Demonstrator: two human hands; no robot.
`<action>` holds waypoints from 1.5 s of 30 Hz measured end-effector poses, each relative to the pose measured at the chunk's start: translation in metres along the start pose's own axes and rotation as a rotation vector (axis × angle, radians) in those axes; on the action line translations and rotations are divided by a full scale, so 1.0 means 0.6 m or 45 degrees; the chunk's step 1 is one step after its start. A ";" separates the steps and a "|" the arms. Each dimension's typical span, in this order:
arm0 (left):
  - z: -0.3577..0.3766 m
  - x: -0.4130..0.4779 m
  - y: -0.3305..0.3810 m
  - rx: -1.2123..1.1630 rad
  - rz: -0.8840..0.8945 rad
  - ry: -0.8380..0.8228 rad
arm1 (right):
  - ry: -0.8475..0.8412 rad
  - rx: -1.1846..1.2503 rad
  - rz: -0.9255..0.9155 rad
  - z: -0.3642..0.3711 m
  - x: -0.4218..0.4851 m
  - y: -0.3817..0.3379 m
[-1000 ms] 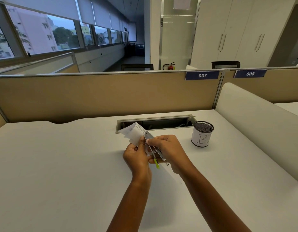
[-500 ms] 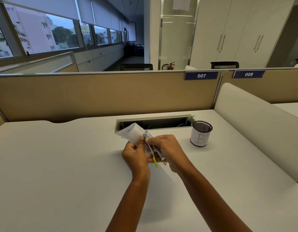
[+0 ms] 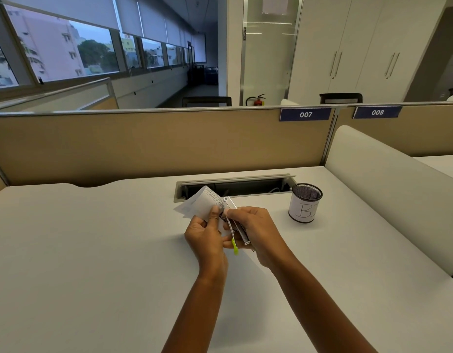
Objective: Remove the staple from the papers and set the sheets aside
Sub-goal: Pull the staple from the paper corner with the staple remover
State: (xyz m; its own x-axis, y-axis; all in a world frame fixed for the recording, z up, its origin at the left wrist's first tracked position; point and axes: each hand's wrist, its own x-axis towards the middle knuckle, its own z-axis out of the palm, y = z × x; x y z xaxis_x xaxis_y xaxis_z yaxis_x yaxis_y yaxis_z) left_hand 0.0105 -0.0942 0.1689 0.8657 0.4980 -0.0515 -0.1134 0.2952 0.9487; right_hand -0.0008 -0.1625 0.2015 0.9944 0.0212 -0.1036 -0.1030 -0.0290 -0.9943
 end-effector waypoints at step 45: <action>-0.017 -0.004 -0.002 -0.220 -0.360 -0.172 | 0.102 -0.100 -0.103 0.002 -0.004 0.031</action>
State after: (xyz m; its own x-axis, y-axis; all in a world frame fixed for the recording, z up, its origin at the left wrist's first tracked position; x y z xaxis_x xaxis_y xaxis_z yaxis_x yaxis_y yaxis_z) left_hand 0.0035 -0.0874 0.1648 0.9299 0.2683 -0.2517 0.0689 0.5450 0.8356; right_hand -0.0053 -0.1617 0.1834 0.9984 -0.0532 -0.0179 -0.0236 -0.1089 -0.9938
